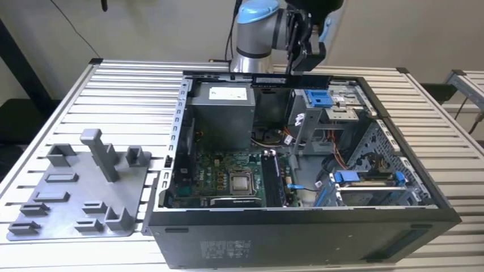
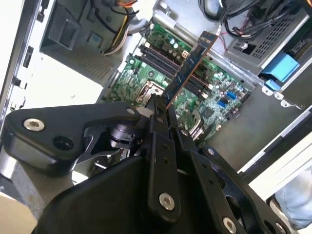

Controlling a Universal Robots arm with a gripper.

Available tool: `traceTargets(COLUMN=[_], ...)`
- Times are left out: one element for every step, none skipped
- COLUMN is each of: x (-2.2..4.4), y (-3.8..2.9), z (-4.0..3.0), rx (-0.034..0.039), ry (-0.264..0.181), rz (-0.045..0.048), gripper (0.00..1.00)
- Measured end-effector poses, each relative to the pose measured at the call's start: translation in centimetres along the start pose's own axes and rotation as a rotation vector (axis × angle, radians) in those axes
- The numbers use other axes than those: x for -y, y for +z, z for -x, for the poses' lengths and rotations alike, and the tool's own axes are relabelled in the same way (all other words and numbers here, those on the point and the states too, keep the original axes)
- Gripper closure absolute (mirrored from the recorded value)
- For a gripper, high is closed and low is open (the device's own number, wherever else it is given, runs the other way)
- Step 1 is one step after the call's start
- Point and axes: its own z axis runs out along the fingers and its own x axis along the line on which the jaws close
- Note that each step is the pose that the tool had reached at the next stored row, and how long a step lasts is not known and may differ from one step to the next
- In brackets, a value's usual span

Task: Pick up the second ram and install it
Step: 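Pick up the second ram and move it above second insertion slot, then insert the second ram into the second slot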

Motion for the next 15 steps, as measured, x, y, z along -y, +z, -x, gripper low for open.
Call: traceTargets(x=[0.00, 0.00, 0.05, 0.08, 0.08, 0.09, 0.09, 0.09, 0.10, 0.10, 0.10, 0.10, 0.10, 0.10, 0.10], y=[0.00, 0.00, 0.00, 0.00, 0.00, 0.00, 0.00, 0.00, 0.00, 0.00, 0.01, 0.01, 0.00, 0.00, 0.00], z=[0.00, 0.00, 0.00, 0.00, 0.00, 0.00, 0.00, 0.00, 0.00, 0.00, 0.00, 0.00, 0.00, 0.00, 0.00], rx=[0.0001, 0.0000, -0.0001, -0.0001, -0.0001, -0.0001, -0.0001, -0.0001, 0.0000, 0.0001, 0.0004, 0.0005, 0.0004, 0.0005, 0.0004], ry=[0.000, 0.000, 0.000, 0.000, 0.000, 0.000, 0.000, 0.000, 0.000, 0.000, 0.000, 0.000, 0.000, 0.001, 0.003], rz=[0.0000, -0.0001, 0.0000, -0.0001, 0.0000, -0.0001, -0.0001, 0.0000, -0.0001, -0.0001, -0.0001, -0.0001, -0.0001, 0.0000, -0.0002], gripper=[0.86, 0.86, 0.86, 0.86, 0.86, 0.86, 0.86, 0.86, 0.86, 0.86, 0.86, 0.86, 0.86, 0.86, 0.86])
